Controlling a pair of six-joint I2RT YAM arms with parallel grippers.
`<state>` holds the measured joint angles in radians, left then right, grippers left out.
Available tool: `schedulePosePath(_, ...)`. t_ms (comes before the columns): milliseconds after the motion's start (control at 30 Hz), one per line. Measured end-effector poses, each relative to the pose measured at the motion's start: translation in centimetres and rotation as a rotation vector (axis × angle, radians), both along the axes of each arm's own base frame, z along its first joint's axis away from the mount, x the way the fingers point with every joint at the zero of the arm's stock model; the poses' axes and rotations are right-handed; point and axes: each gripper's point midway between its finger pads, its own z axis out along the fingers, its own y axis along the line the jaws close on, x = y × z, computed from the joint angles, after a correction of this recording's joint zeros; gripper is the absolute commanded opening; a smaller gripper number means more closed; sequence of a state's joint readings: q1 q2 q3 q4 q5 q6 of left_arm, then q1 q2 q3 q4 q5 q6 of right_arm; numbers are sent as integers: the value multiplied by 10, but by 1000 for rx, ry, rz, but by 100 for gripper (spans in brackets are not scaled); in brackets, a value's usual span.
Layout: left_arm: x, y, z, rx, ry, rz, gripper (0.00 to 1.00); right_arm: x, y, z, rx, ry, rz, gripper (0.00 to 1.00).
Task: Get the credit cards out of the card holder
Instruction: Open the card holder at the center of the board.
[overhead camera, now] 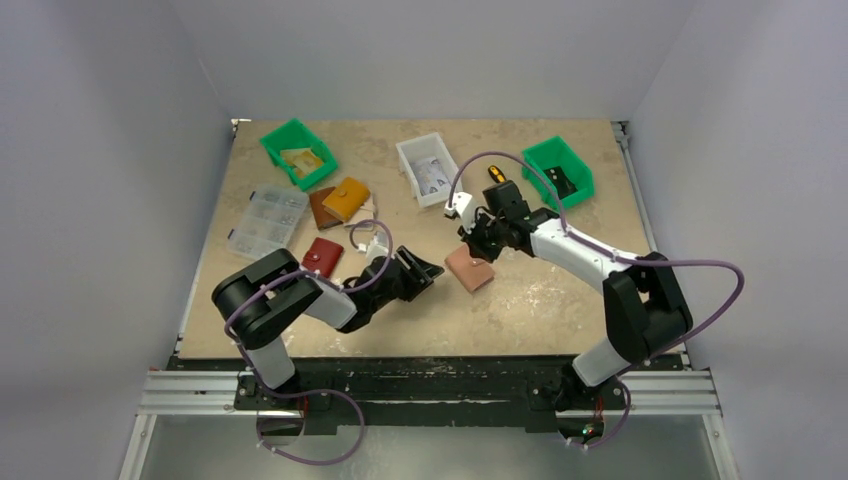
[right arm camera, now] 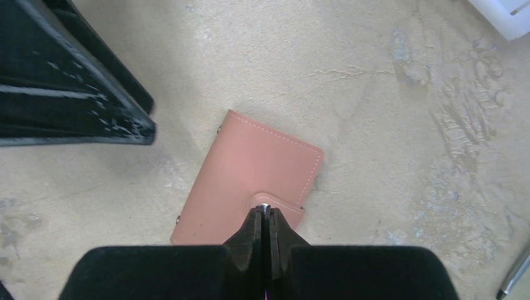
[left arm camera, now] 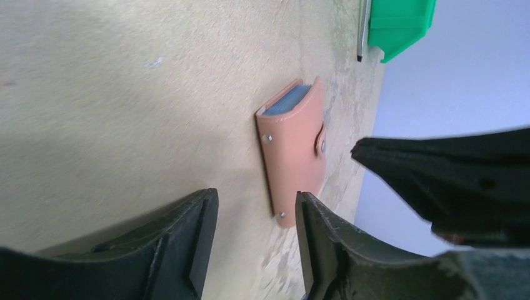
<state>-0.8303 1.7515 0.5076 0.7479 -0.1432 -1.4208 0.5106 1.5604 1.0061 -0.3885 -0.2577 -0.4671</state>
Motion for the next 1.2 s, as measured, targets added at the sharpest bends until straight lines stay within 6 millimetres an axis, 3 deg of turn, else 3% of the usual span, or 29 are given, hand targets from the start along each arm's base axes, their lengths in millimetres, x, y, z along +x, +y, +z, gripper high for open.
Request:
schedulePosePath(67, -8, 10, 3, -16, -44, -12, 60, 0, -1, 1, 23, 16, -4, 6)
schedulePosePath(167, -17, 18, 6, -30, -93, -35, 65, -2, -4, 1, 61, 54, -20, 43)
schedulePosePath(267, -23, 21, 11, -45, -139, -64, 73, 1, -12, -3, 109, 117, -60, 65)
schedulePosePath(500, -32, 22, 15, -77, -203, -106, 79, 2, -25, -25, 197, 280, -161, 74)
schedulePosePath(733, -36, 14, 16, -86, -218, -130, 81, 5, -9, -37, 286, 394, -209, 76)
schedulePosePath(867, -36, 7, 16, -73, -218, -146, 83, 16, -9, -39, 328, 416, -254, 73)
schedulePosePath(1067, -32, 3, 19, -47, -208, -142, 94, 27, 0, -43, 379, 450, -249, 46)
schedulePosePath(1200, -30, 2, 21, -51, -201, -138, 95, 24, 5, -44, 403, 485, -238, 17)
